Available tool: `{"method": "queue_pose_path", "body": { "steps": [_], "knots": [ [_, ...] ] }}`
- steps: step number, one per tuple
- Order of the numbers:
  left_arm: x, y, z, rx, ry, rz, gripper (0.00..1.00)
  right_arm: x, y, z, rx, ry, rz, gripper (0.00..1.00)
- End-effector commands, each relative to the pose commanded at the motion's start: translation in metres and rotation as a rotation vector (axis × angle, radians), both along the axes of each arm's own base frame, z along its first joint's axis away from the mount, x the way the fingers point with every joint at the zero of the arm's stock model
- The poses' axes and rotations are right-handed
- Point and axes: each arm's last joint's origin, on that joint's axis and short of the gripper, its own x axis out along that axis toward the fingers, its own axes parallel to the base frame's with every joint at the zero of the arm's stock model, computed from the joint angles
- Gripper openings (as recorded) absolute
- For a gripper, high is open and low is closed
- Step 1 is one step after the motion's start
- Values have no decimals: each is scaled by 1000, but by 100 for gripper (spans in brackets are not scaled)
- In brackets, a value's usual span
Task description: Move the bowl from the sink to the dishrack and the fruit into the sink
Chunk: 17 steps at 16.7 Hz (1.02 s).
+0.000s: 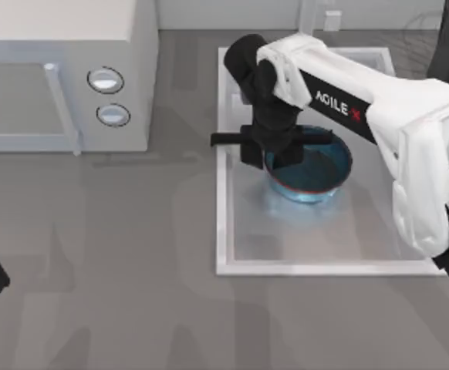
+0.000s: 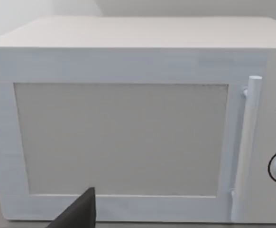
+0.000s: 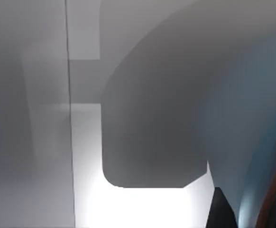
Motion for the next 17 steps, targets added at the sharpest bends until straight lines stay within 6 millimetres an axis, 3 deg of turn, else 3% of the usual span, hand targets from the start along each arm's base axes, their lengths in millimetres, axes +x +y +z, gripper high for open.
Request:
{"method": "queue_pose_path", "body": {
  "steps": [6, 10, 13, 17],
  "knots": [
    [0, 0, 0, 0, 0, 0, 100, -4, 3, 5, -6, 9, -3, 0],
    [0, 0, 0, 0, 0, 0, 100, -51, 30, 34, -72, 108, -1, 0],
    [0, 0, 0, 0, 0, 0, 100, -95, 48, 94, -84, 109, 0, 0],
    [0, 0, 0, 0, 0, 0, 100, -162, 42, 239, 76, -84, -4, 0]
  ]
}}
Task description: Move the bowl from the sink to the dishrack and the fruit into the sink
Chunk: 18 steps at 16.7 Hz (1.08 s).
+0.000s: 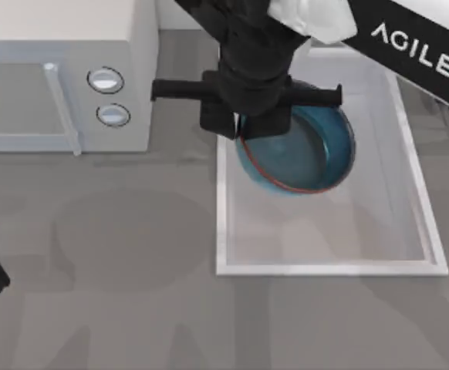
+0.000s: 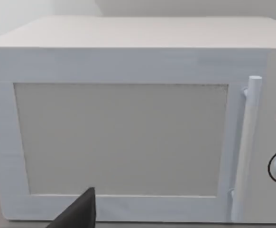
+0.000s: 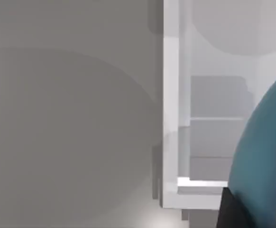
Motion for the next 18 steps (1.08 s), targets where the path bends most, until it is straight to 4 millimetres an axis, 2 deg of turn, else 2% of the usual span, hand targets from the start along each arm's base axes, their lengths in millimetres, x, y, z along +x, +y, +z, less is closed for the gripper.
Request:
{"method": "queue_pose_path", "body": {
  "steps": [1, 3, 6, 8, 15, 18],
  "knots": [
    [0, 0, 0, 0, 0, 0, 100, -23, -6, 27, 28, -25, 0, 0],
    [0, 0, 0, 0, 0, 0, 100, -67, -19, 56, 34, -20, -1, 0],
    [0, 0, 0, 0, 0, 0, 100, -118, -36, 65, -38, 46, -2, 0],
    [0, 0, 0, 0, 0, 0, 100, -136, -40, 64, -70, 75, 0, 0],
    [0, 0, 0, 0, 0, 0, 100, -134, -43, 65, -59, 77, -2, 0],
    [0, 0, 0, 0, 0, 0, 100, -117, -61, 71, 41, 52, -2, 0]
  ]
}}
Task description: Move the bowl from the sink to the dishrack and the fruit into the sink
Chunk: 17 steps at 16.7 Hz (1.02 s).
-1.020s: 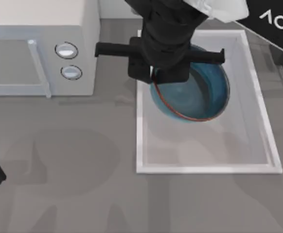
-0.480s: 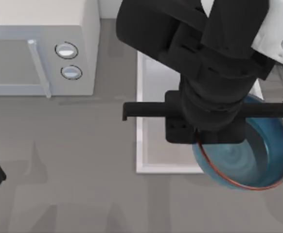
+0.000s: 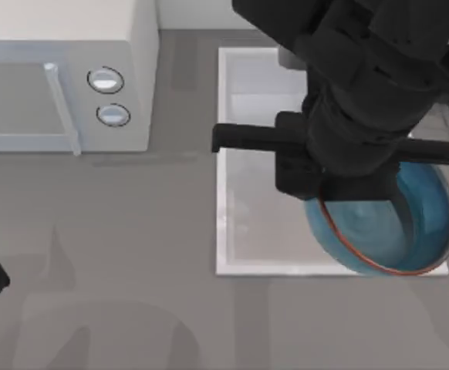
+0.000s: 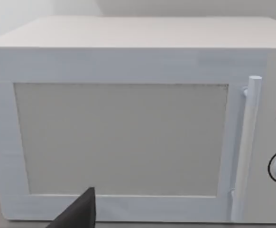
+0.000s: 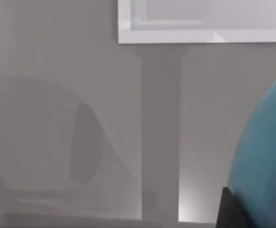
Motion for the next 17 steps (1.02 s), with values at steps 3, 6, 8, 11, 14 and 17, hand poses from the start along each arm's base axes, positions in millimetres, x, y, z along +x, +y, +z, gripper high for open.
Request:
{"method": "queue_pose_path", "body": {
  "steps": [3, 6, 8, 11, 14, 17],
  "knots": [
    [0, 0, 0, 0, 0, 0, 100, 33, -36, 8, 165, -91, -19, 0],
    [0, 0, 0, 0, 0, 0, 100, 71, -91, 20, 320, -289, -46, 0],
    [0, 0, 0, 0, 0, 0, 100, 92, -135, 28, 375, -474, -60, 0],
    [0, 0, 0, 0, 0, 0, 100, 107, -208, 43, 352, -790, -71, 0],
    [0, 0, 0, 0, 0, 0, 100, 104, -276, 54, 207, -1074, -74, 0],
    [0, 0, 0, 0, 0, 0, 100, 91, -327, 60, 20, -1253, -73, 0]
  ]
}}
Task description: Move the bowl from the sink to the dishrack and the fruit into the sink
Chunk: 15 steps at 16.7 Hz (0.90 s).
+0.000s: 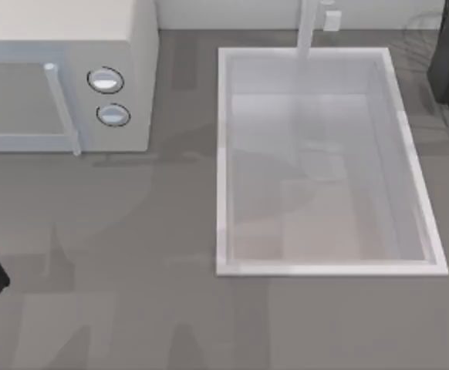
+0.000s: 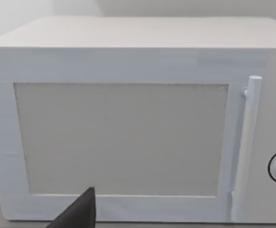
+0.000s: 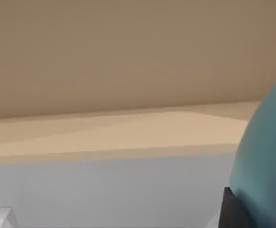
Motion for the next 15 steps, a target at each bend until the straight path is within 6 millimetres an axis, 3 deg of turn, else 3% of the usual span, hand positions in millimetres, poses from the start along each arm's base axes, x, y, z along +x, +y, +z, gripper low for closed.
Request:
{"method": "queue_pose_path", "body": {
  "steps": [3, 10, 12, 15],
  "knots": [
    [0, 0, 0, 0, 0, 0, 100, -10, -26, 2, -95, -73, -67, 0],
    [0, 0, 0, 0, 0, 0, 100, -5, -30, -2, -102, -73, -75, 0],
    [0, 0, 0, 0, 0, 0, 100, 9, -34, -16, -98, -64, -78, 0],
    [0, 0, 0, 0, 0, 0, 100, 39, -43, -54, -96, -61, -86, 0]
  ]
}}
